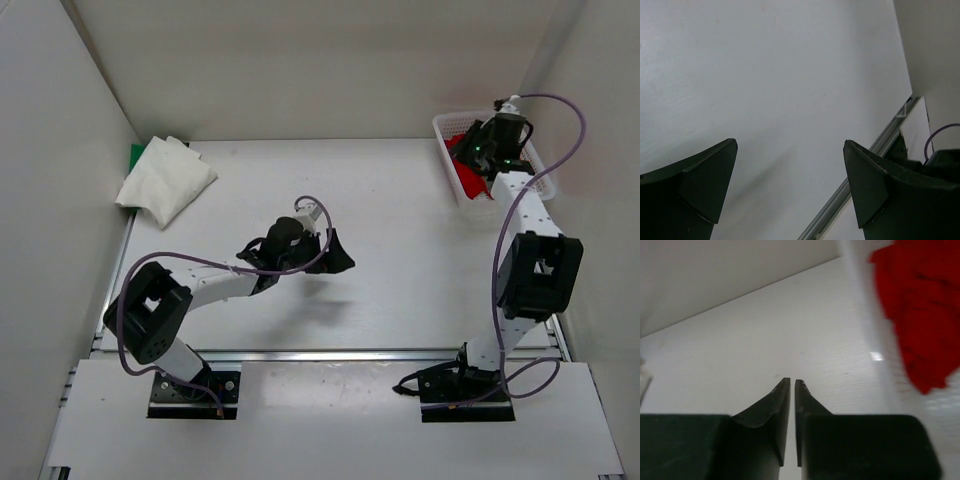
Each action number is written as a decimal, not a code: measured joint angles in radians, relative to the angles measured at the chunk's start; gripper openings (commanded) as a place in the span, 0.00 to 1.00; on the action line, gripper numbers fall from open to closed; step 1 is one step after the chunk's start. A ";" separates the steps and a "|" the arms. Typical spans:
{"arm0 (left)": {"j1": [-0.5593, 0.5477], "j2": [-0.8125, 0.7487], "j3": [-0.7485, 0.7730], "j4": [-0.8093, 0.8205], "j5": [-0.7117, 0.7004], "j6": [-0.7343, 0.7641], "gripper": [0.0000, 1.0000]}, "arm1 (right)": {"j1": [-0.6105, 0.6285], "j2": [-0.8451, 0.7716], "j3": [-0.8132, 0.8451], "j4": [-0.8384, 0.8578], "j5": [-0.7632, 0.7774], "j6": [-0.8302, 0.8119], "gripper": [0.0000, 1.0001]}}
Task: Fold and stack the t-shirts
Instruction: Put the neatly folded tshirt into the corner of the board with the left arm, then grab crumpled tshirt from bin with the right arm, then move the tshirt to the center of the board
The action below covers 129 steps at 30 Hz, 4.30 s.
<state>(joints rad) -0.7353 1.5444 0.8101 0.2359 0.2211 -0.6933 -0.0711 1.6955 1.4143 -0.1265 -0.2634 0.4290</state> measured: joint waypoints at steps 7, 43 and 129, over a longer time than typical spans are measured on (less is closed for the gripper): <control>-0.020 -0.002 -0.164 0.037 0.075 0.016 0.99 | -0.132 0.299 0.341 -0.219 0.221 -0.187 0.44; 0.027 -0.048 -0.306 0.188 0.188 -0.066 0.98 | -0.121 0.864 1.085 -0.564 0.347 -0.199 0.00; 0.071 -0.108 0.002 -0.318 -0.152 0.266 0.00 | 0.592 -0.628 -1.104 0.033 0.036 0.198 0.01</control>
<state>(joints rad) -0.6643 1.4368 0.8120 -0.0822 0.0692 -0.4274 0.5213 1.0672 0.3099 -0.0933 -0.2276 0.6266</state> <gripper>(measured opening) 0.037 0.009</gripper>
